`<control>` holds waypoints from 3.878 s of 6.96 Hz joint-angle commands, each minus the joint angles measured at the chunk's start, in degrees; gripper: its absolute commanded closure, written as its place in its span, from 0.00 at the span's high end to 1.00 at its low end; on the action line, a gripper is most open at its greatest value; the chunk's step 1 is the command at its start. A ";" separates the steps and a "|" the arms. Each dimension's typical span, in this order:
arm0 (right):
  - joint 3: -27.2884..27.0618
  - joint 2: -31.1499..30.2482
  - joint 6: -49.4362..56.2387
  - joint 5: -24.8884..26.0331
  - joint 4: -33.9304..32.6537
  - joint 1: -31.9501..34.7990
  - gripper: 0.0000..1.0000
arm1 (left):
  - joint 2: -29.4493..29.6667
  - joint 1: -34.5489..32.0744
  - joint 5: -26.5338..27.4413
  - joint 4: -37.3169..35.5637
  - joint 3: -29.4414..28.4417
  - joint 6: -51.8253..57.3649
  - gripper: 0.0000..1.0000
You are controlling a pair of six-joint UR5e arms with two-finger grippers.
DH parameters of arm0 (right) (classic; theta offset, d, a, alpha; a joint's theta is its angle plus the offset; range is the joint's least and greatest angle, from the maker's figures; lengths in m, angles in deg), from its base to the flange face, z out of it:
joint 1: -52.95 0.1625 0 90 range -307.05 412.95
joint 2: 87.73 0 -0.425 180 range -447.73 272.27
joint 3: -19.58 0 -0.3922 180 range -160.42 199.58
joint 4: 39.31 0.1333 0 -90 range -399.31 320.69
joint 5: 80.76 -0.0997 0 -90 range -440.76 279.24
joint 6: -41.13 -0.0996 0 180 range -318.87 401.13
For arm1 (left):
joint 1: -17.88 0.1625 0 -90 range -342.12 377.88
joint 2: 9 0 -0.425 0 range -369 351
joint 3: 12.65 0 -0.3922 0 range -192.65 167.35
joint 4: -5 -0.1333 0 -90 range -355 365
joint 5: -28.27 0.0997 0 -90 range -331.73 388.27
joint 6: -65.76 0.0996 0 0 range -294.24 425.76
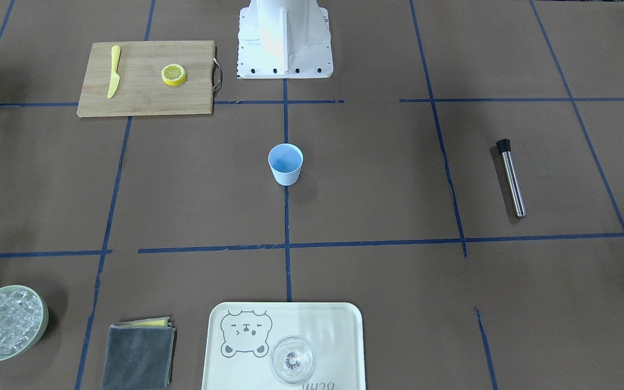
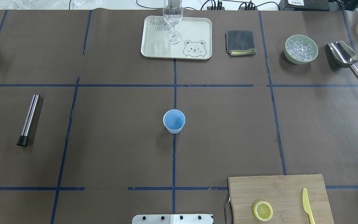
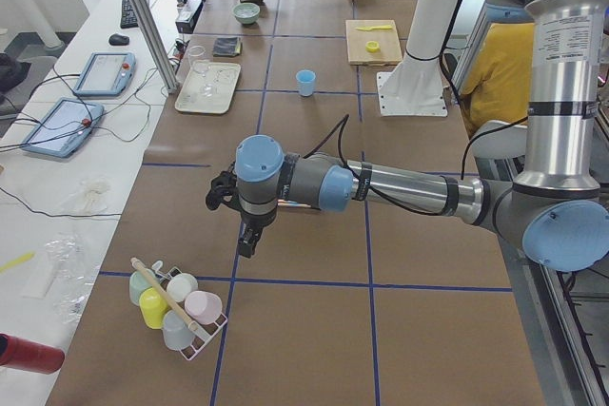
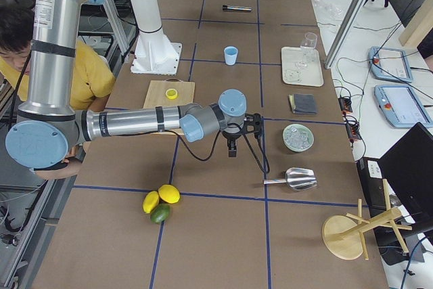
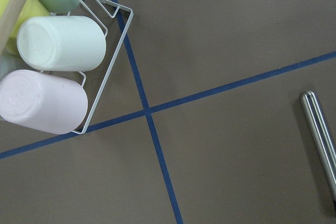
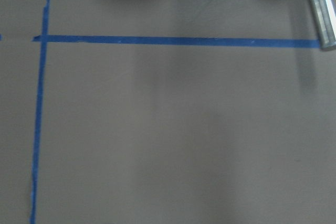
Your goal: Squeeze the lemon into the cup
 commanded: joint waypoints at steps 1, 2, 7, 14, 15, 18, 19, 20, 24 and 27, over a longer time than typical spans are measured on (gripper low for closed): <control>-13.06 -1.93 -27.60 8.03 2.53 -17.69 1.00 | -0.12 -0.01 0.00 0.01 -0.11 0.16 1.00; -18.62 -2.37 -38.62 17.41 2.53 -29.11 1.00 | -0.12 -0.01 0.00 0.01 -0.28 0.17 1.00; -23.34 2.88 -68.95 49.32 -3.16 -64.99 1.00 | -0.90 -0.10 0.00 0.01 0.24 0.25 1.00; -19.20 4.74 -70.64 48.88 -8.11 -69.21 0.98 | -1.26 -0.10 -2.11 0.01 0.24 0.34 1.00; -19.20 4.83 -70.64 49.14 -8.20 -69.39 0.95 | -1.26 -0.10 -2.20 0.01 0.33 0.34 1.00; -18.59 4.66 -70.64 48.79 -8.20 -69.48 0.88 | -1.26 -0.19 -2.20 0.01 0.68 0.34 1.00; -18.59 4.74 -70.64 48.79 -8.20 -69.40 0.82 | -1.26 -0.19 -2.20 0.01 0.68 0.34 1.00; -18.59 4.83 -70.72 48.88 -8.20 -69.48 0.68 | -1.26 -0.19 -2.20 0.01 0.77 0.34 1.00; -19.02 4.66 -70.73 48.88 -8.20 -69.22 0.42 | -1.26 -0.28 -2.20 0.01 0.94 0.34 1.00; -20.51 4.40 -70.73 48.79 -8.28 -69.13 0.43 | -1.35 -0.36 -2.20 0.01 1.38 0.34 1.00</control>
